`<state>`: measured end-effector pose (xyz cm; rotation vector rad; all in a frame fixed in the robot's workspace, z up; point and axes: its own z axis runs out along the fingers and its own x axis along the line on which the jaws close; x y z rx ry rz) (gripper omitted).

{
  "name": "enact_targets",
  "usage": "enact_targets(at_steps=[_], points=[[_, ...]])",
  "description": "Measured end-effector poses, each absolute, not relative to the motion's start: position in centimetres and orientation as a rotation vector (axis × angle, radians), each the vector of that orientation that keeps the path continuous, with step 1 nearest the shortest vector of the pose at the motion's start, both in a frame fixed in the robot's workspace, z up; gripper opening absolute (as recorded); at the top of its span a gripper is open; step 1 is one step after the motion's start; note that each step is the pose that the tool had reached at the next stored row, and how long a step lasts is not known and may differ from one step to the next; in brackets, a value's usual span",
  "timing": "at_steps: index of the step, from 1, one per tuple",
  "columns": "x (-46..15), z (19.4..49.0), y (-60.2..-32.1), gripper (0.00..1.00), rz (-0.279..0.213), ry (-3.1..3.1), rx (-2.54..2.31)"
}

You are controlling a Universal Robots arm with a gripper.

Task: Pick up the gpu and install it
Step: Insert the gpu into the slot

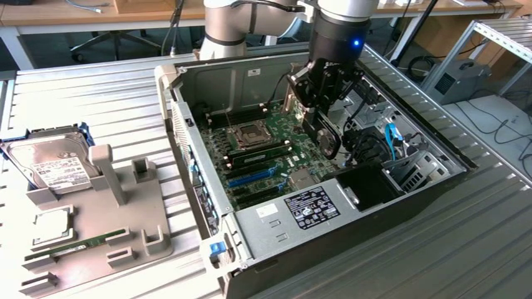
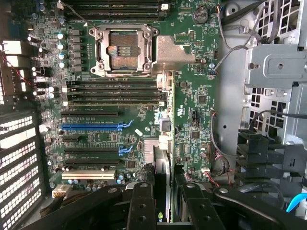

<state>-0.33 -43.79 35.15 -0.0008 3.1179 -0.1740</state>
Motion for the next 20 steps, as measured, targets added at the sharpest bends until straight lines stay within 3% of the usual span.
enact_targets(at_steps=[20], points=[[-0.33,35.15,-43.79,0.26,-0.173,3.112,-0.114]])
